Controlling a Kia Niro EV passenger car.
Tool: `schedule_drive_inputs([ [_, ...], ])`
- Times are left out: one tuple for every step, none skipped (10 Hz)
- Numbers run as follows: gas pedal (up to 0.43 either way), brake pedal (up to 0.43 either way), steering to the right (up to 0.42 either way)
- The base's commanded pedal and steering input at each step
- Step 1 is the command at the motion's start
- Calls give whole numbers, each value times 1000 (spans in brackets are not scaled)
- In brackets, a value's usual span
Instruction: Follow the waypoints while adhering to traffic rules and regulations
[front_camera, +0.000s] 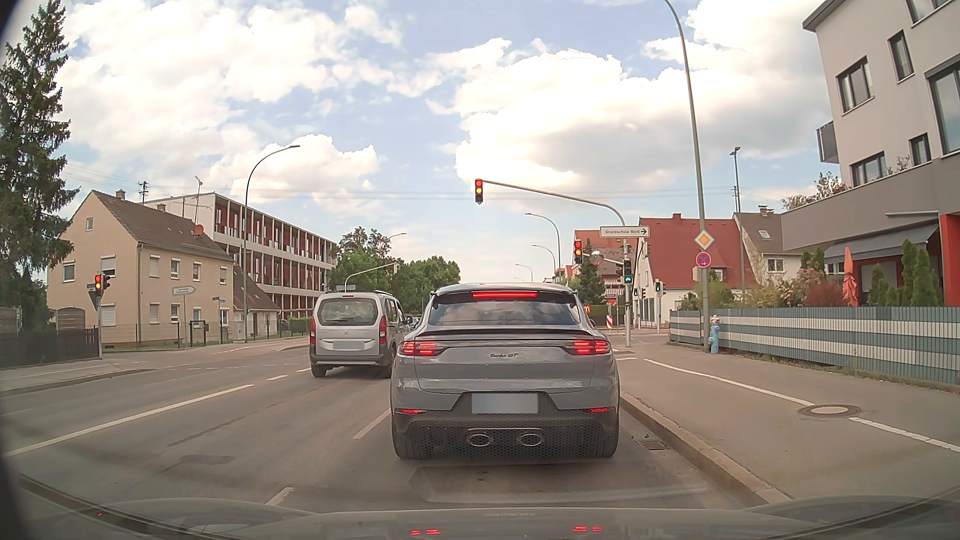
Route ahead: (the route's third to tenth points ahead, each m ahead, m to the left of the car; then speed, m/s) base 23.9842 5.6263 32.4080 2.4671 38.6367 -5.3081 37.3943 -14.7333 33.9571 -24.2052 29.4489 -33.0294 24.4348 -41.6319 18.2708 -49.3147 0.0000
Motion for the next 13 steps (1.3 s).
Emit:
schedule_drive_inputs([
  [0,433,0],
  [0,402,0],
  [0,396,0],
  [0,378,0],
  [0,372,0],
  [0,366,0],
  [0,366,-1],
  [0,335,-1],
  [0,244,-1],
  [0,220,0],
  [0,152,-1],
  [0,43,0],
  [0,24,0],
])
